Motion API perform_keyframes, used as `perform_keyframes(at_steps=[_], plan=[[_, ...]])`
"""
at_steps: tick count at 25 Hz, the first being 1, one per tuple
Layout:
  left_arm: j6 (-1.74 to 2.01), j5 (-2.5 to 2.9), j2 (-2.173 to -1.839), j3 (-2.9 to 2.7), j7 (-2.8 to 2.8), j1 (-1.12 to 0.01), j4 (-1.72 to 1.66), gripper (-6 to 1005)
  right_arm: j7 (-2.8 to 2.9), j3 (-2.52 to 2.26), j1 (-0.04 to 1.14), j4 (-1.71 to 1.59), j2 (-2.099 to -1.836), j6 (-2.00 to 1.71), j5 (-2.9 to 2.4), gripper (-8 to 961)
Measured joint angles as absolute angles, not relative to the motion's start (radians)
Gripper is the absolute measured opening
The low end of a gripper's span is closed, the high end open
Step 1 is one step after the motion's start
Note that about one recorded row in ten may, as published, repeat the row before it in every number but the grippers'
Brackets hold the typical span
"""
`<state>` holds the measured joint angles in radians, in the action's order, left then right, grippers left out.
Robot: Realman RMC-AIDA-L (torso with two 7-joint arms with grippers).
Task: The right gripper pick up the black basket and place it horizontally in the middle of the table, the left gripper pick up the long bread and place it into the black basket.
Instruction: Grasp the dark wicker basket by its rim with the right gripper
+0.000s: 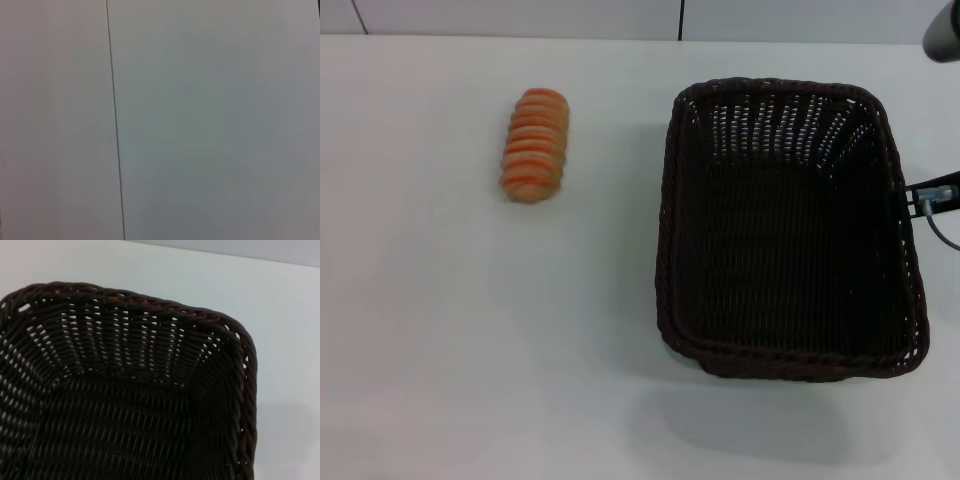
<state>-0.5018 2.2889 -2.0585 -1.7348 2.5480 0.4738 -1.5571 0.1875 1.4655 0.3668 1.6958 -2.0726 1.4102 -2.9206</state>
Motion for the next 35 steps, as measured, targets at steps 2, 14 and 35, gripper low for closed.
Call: perform_keyframes(at_steps=[2,14,35], plan=[[-0.502,2.289,-2.059,-1.735,2.547,0.475,-1.557,859,0.186,1.459,0.366,1.680,-2.073,1.391,-2.921,717],[-0.501,2.289,-2.059,-1.735,2.546,0.480,-1.556,856,0.141,1.401,0.412,1.616,-2.074,1.343,-2.920,662],[-0.502,2.312,-2.059,-1.734,2.555,0.493,-1.557,852,-0.265,1.483,0.367,1.743,-2.073,1.287,-2.919,262]])
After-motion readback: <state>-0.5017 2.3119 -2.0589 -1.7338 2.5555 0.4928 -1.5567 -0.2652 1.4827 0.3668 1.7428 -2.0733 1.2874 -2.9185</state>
